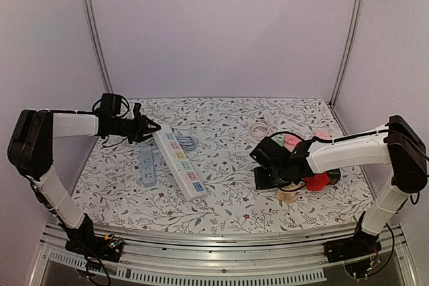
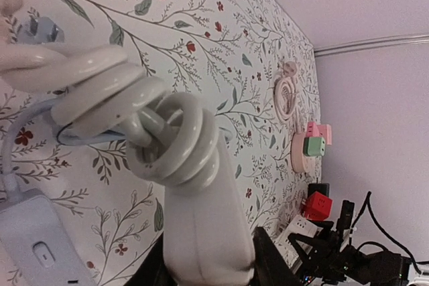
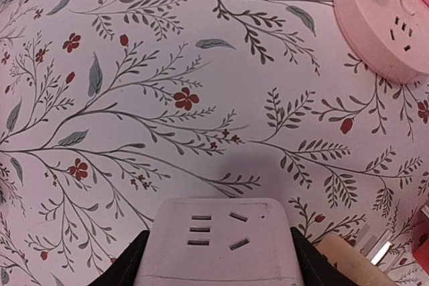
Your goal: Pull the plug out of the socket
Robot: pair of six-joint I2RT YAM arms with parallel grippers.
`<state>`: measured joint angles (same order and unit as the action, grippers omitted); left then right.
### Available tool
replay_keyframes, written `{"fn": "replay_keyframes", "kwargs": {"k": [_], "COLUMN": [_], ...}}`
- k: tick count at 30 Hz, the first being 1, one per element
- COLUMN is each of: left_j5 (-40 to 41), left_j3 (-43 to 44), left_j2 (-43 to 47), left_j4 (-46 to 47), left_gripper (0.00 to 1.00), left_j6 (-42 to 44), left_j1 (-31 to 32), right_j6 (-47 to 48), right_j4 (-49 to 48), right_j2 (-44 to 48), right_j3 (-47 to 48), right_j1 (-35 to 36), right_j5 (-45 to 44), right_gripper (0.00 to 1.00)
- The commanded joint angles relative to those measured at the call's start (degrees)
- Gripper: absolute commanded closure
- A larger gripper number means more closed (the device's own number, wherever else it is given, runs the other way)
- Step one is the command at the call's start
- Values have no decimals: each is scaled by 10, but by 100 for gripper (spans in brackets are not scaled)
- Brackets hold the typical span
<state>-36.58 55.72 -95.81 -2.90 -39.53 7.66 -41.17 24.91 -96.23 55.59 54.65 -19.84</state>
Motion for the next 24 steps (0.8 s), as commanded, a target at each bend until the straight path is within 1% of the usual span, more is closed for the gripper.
{"fn": "replay_keyframes", "kwargs": {"k": [1,4,10,13,15,17,19,21,24], "left_j5": [125,139,143,140,139,139,140,143,150], "left_j3": [7,8,4,3,3,1,0,-1,-3], "left_j2": [-31,-44,-70,-77,-79,-78,-76,-70,-57], "left_j4": [-8,-8,-1,3,4,4,3,0,-6], "left_gripper": [85,81,80,77,74,66,57,48,32], "left_j6": [135,135,128,127,127,128,129,130,135], "left_j1": [-12,-16,-26,-29,-30,-32,-33,-34,-35], "right_j6": [0,6,14,14,15,17,22,26,39], "right_j4": [43,54,68,69,69,69,70,74,82], "right_j2": [7,13,25,36,41,46,56,70,96], "right_j3": [-16,-29,-53,-62,-66,-68,-69,-68,-63], "right_j1": [-21,-36,-73,-87,-96,-103,-109,-116,-127], "right_j5": [-45,-52,-55,-49,-43,-38,-32,-29,-28], "right_gripper": [72,71,67,60,52,40,28,18,8]}}
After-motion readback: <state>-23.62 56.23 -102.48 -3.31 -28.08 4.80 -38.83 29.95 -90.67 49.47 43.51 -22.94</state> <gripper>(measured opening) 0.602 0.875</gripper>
